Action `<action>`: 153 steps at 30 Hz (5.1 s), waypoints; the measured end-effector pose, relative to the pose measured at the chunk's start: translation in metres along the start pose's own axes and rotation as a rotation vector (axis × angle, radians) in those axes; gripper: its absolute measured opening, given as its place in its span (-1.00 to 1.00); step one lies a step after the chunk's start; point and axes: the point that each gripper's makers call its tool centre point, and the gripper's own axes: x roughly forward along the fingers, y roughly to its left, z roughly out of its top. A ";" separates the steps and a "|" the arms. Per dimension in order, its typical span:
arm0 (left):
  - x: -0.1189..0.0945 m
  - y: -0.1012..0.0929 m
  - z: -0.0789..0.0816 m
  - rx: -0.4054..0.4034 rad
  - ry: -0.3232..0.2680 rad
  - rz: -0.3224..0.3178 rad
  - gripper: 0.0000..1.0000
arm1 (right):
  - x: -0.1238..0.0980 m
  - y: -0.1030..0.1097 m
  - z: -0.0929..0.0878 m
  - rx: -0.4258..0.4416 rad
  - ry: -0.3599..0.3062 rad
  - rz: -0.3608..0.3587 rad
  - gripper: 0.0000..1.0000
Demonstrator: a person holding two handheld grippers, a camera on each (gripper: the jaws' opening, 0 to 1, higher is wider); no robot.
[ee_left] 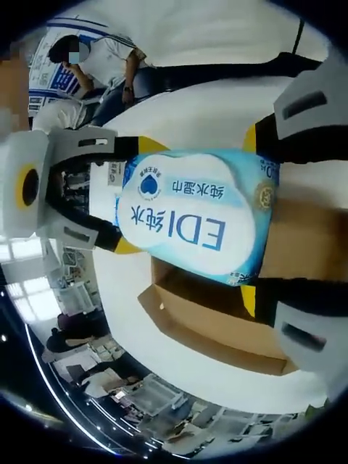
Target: Operate the shoe box by opening the lid, removing the specified soft item, and placing it in the target area until the item is outside and the box remains undamaged.
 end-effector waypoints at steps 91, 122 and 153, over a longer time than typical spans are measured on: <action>0.108 -0.123 0.089 0.030 -0.009 -0.012 0.25 | -0.042 0.083 -0.164 0.020 0.127 0.002 0.25; 0.148 -0.121 0.081 0.007 0.019 -0.011 0.23 | -0.009 0.071 -0.201 -0.009 0.168 0.056 0.25; 0.159 -0.116 0.077 0.002 0.013 -0.007 0.19 | 0.013 0.064 -0.216 -0.055 0.217 0.051 0.28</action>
